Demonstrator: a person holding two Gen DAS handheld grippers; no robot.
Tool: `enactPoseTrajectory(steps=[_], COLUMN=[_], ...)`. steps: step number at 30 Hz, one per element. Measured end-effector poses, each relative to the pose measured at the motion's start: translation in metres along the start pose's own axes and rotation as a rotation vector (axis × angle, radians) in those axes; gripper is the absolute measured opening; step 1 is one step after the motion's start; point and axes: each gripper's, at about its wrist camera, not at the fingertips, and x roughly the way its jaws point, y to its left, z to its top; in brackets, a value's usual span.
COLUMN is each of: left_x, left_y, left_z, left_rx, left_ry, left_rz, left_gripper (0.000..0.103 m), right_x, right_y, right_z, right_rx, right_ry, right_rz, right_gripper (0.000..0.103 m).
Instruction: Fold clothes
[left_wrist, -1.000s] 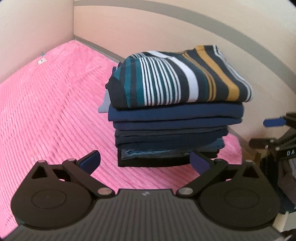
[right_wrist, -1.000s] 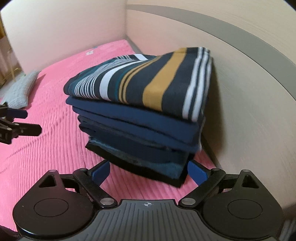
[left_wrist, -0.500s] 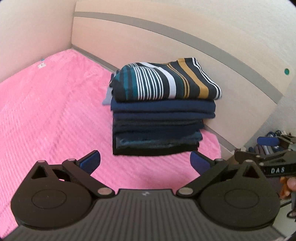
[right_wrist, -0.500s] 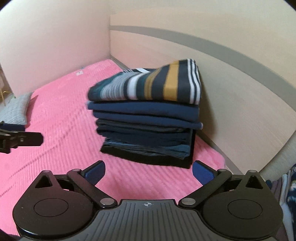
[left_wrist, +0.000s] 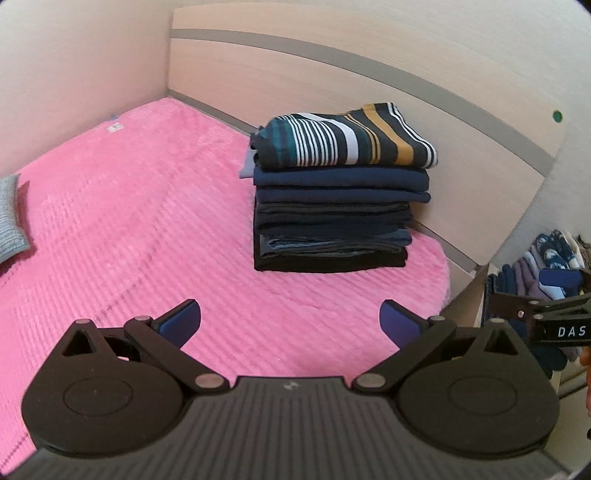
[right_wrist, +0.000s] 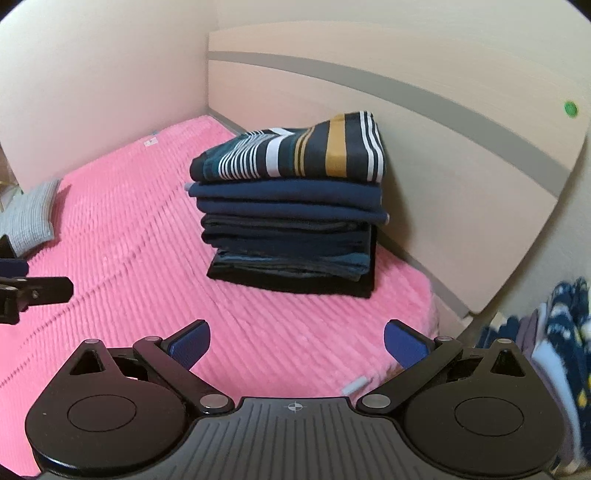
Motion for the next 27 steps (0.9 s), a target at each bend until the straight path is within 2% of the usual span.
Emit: enactPoseTrajectory(steps=[8, 12, 17, 23, 27], left_x=[0.004, 0.012, 0.021, 0.027, 0.028], left_y=[-0.029, -0.046, -0.062, -0.07, -0.069], left_z=[0.021, 0.023, 0.021, 0.026, 0.029], left_rx=[-0.015, -0.043, -0.019, 0.007, 0.004], left_ry=[-0.02, 0.003, 0.033, 0.042, 0.046], left_rz=[0.09, 0.063, 0.046, 0.028, 0.015], left_gripper=[0.101, 0.101, 0.101, 0.101, 0.101], right_x=[0.002, 0.003, 0.003, 0.0, -0.003], right_y=[-0.02, -0.034, -0.046, -0.053, -0.045], right_z=[0.025, 0.028, 0.028, 0.034, 0.038], right_rx=[-0.054, -0.03, 0.003, 0.107, 0.081], right_ry=[-0.008, 0.012, 0.037, 0.048, 0.046], right_rz=[0.048, 0.055, 0.026, 0.003, -0.022], right_gripper=[0.103, 0.102, 0.102, 0.103, 0.103])
